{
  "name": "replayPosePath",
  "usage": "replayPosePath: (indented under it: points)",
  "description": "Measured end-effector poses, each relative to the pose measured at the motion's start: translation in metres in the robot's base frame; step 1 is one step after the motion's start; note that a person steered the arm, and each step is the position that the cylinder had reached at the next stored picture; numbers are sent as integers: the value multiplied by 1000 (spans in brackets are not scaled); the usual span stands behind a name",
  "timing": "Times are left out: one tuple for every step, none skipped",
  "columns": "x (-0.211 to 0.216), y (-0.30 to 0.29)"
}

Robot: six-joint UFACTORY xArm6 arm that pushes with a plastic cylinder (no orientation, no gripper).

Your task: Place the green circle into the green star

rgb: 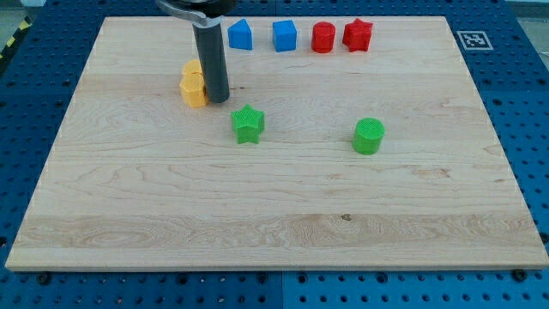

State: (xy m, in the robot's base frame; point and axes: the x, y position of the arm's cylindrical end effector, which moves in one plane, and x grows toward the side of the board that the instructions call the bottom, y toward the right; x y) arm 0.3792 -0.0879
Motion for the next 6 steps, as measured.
replayPosePath:
  points:
    - [13, 11]
    - [38, 7]
    - [41, 7]
    - [45, 17]
    - [63, 53]
    - [66, 104]
